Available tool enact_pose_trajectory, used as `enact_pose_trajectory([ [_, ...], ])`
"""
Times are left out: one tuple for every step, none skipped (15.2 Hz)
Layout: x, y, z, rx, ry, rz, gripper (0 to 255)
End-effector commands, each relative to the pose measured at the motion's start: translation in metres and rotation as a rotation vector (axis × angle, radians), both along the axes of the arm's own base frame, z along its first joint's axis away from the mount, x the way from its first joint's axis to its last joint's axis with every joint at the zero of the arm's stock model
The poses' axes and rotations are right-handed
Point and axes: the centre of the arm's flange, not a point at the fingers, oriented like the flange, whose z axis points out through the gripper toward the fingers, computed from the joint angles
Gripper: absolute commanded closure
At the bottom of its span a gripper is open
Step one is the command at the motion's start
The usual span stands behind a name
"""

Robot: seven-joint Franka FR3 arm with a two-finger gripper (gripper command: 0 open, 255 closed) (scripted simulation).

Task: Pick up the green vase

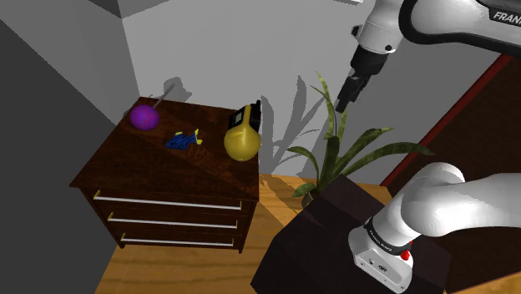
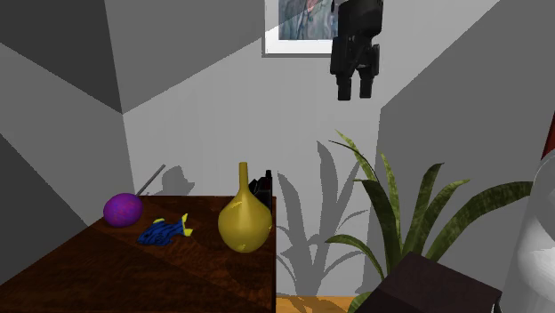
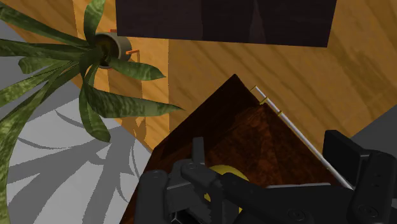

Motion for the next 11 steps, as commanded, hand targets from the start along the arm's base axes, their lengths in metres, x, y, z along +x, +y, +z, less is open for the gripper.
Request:
enact_pose_trajectory([
  [0.0,0.0,0.0,0.0,0.0,0.0,0],
  [0.012,0.001,-0.006,0.001,0.0,-0.002,0],
  [0.024,0.002,-0.012,0.002,0.001,-0.004,0],
  [0.036,0.003,-0.017,0.003,0.001,-0.007,0],
  [0.048,0.004,-0.023,0.004,0.002,-0.009,0],
  [0.059,0.005,-0.029,0.005,0.002,-0.011,0],
  [0.071,0.006,-0.035,0.006,0.003,-0.013,0],
  [0.083,0.007,-0.041,0.007,0.003,-0.016,0],
  [0.095,0.008,-0.046,0.008,0.004,-0.018,0],
  [0.107,0.009,-0.052,0.009,0.004,-0.02,0],
  [0.119,0.01,-0.058,0.01,0.004,-0.022,0],
])
